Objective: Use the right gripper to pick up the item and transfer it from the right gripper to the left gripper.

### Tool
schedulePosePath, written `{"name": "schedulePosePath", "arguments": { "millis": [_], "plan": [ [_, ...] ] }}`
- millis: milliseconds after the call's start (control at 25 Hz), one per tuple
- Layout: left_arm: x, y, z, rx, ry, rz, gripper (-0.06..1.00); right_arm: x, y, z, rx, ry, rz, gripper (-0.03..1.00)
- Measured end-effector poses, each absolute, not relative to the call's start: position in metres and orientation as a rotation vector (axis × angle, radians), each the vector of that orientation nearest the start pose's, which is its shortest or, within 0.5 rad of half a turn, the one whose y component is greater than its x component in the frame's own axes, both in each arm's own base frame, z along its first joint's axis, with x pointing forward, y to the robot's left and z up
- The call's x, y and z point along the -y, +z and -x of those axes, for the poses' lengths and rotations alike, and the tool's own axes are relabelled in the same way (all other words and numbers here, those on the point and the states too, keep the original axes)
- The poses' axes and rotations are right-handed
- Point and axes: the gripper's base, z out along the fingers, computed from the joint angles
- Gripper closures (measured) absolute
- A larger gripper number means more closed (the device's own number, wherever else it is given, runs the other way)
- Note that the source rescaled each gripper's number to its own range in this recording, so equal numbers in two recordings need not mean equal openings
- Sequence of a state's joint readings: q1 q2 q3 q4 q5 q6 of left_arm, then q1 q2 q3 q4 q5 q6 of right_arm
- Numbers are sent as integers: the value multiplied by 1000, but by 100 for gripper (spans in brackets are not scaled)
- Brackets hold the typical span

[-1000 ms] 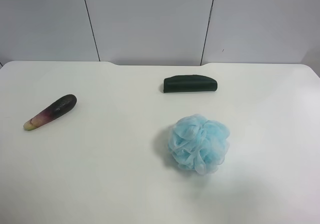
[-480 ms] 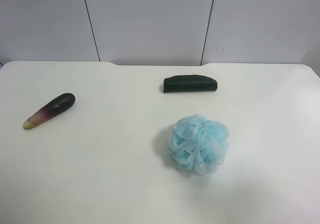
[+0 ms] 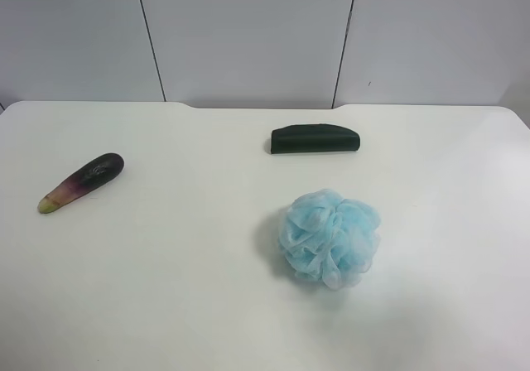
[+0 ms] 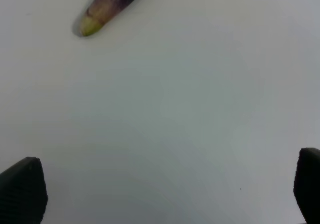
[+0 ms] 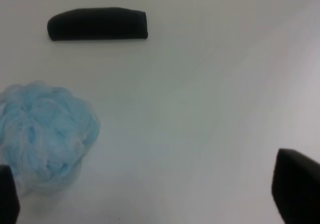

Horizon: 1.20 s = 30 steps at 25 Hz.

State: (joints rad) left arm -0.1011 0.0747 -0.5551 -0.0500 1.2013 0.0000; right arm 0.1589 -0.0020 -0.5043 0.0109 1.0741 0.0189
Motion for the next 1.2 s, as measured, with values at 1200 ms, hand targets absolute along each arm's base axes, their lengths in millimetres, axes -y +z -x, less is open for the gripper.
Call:
{"name": "schedulePosePath", "arguments": {
  "millis": [1200],
  "plan": [
    [4, 279, -6, -2108, -61, -84, -6, 0, 277, 6, -2048, 124, 144, -3]
  ]
}}
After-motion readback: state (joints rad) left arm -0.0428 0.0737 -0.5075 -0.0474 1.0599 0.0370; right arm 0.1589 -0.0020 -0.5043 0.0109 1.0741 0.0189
